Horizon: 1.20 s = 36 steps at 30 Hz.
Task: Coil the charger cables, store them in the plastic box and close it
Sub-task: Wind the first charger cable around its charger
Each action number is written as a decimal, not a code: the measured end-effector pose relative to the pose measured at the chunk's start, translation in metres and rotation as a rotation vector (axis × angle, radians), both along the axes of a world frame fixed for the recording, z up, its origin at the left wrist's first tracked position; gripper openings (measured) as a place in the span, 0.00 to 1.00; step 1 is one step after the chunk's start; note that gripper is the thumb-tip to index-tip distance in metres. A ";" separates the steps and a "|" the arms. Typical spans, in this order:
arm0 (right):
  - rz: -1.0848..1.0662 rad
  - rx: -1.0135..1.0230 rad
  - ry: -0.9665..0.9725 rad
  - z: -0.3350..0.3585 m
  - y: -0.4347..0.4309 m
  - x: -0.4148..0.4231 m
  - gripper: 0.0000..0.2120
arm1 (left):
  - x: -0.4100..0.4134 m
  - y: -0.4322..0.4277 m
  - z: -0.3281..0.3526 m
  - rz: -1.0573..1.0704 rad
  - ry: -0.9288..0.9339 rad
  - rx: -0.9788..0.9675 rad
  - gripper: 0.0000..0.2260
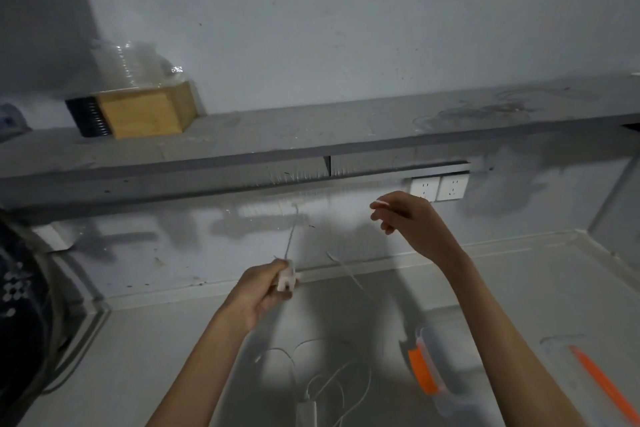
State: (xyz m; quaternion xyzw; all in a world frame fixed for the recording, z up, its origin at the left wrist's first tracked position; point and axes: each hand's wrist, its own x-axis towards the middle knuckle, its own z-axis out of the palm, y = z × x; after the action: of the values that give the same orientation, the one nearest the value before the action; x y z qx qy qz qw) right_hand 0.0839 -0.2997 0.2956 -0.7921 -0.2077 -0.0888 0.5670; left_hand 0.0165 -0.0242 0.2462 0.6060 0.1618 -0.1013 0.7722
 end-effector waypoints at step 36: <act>0.019 0.301 0.441 -0.092 0.048 -0.045 0.12 | -0.021 -0.038 0.071 -0.393 -0.563 0.402 0.12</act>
State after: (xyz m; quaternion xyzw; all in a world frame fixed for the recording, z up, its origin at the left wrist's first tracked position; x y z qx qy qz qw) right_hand 0.0390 -0.2513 0.2032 -0.6971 -0.0709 0.0614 0.7108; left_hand -0.0046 -0.0622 0.3175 0.7686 -0.1585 -0.0433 0.6183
